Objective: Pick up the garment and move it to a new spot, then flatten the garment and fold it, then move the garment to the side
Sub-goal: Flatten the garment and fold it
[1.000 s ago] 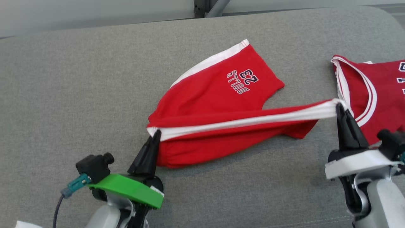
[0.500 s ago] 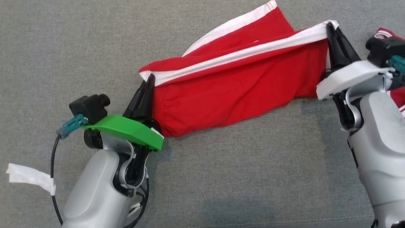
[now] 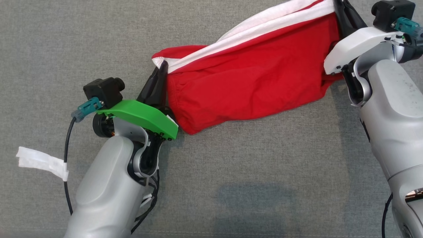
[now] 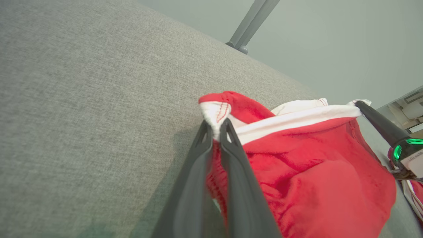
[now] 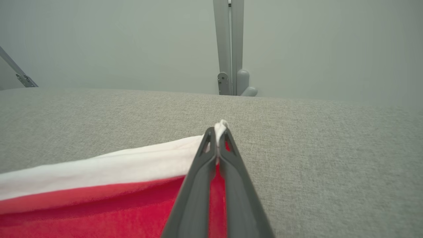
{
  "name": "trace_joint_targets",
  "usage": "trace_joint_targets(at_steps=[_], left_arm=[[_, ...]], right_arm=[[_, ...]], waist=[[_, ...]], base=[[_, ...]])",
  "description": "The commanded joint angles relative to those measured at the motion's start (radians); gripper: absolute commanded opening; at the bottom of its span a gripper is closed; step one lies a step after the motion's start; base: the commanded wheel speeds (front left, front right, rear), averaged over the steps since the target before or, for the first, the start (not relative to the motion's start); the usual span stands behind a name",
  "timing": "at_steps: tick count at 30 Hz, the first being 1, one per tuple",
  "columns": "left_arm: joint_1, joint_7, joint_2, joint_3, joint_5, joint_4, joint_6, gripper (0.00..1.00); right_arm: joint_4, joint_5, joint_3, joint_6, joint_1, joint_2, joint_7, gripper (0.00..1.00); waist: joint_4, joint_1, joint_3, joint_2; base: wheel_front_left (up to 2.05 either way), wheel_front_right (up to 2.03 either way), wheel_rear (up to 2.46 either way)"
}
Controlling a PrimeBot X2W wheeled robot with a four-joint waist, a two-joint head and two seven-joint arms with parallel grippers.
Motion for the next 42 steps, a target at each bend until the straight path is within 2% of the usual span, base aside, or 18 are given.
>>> trace_joint_targets(at_steps=[1,6,7,8,9,10,11,12,17,22,26,32,36,42], left_arm=[[-0.013,-0.005,-0.002,0.0,0.005,0.007,0.004,0.0],[-0.016,-0.002,-0.008,-0.01,0.002,0.037,0.01,0.0],[-0.016,-0.001,-0.009,-0.011,0.002,0.041,0.012,0.0],[-0.016,-0.004,-0.009,-0.012,0.004,0.045,0.017,0.09],[-0.02,-0.013,-0.002,-0.02,0.025,0.048,0.021,0.24],[-0.022,-0.018,0.007,-0.029,0.043,0.05,0.026,0.48],[-0.019,-0.024,0.008,-0.036,0.047,0.05,0.027,0.9],[-0.013,-0.024,0.008,-0.042,0.051,0.05,0.026,1.0],[0.026,-0.055,0.03,-0.055,0.083,0.032,0.036,1.0],[0.086,-0.103,0.062,-0.061,0.114,-0.019,0.052,1.0],[0.145,-0.143,0.098,-0.067,0.191,-0.093,0.1,1.0],[0.223,-0.166,0.107,-0.052,0.299,-0.212,0.146,1.0],[0.264,-0.165,0.068,-0.006,0.359,-0.287,0.131,1.0],[0.297,-0.166,0.02,0.041,0.415,-0.311,0.076,1.0]], right_arm=[[0.012,0.007,0.004,-0.002,-0.012,-0.005,-0.009,0.0],[0.092,0.014,0.028,-0.002,-0.044,-0.004,-0.031,0.0],[0.104,0.014,0.032,-0.002,-0.05,-0.004,-0.033,0.14],[0.117,0.014,0.035,-0.002,-0.054,-0.003,-0.037,0.36],[0.13,0.019,0.037,-0.002,-0.054,0.001,-0.041,1.0],[0.136,0.018,0.044,-0.002,-0.057,0.004,-0.043,1.0],[0.139,0.016,0.05,-0.002,-0.062,0.005,-0.047,1.0],[0.141,0.016,0.056,-0.002,-0.065,0.005,-0.051,1.0],[0.099,0.022,0.071,-0.002,-0.046,-0.011,-0.064,1.0],[-0.001,-0.01,0.071,-0.002,0.01,-0.045,-0.064,1.0],[-0.023,-0.055,0.078,-0.002,0.047,-0.07,-0.063,1.0],[0.021,-0.102,0.102,-0.002,0.044,-0.098,0.048,1.0],[0.055,-0.124,0.091,-0.002,0.023,-0.111,0.111,1.0],[0.11,-0.147,0.066,-0.002,0.017,-0.11,0.161,1.0]], waist=[[0.001,-0.0001,-0.002,0.0],[0.005,-0.0001,-0.017,0.0],[0.006,-0.0001,-0.018,0.0],[0.007,-0.0001,-0.02,0.0],[0.007,-0.0001,-0.022,0.0],[0.007,-0.0001,-0.025,0.0],[0.006,-0.0001,-0.026,0.0],[0.005,-0.0001,-0.027,0.0],[-0.004,-0.0001,-0.043,0.0],[-0.018,-0.0001,-0.077,0.0],[-0.021,-0.0001,-0.093,0.0],[0.009,-0.0001,-0.077,0.0],[0.041,-0.0001,-0.054,0.0],[0.08,-0.0001,-0.041,0.0]], base=[[0.0,0.0,0.0],[0.0,0.0,0.0],[0.0,0.0,0.0],[0.0,0.0,0.0],[0.0,0.0,0.0],[0.0,0.0,0.0],[0.0,0.0,0.0],[0.0,0.0,0.0],[0.0,0.0,0.0],[0.0,0.0,0.0],[0.0,0.0,0.0],[0.0,0.0,0.0],[0.0,0.0,0.0],[0.0,0.0,0.0]])
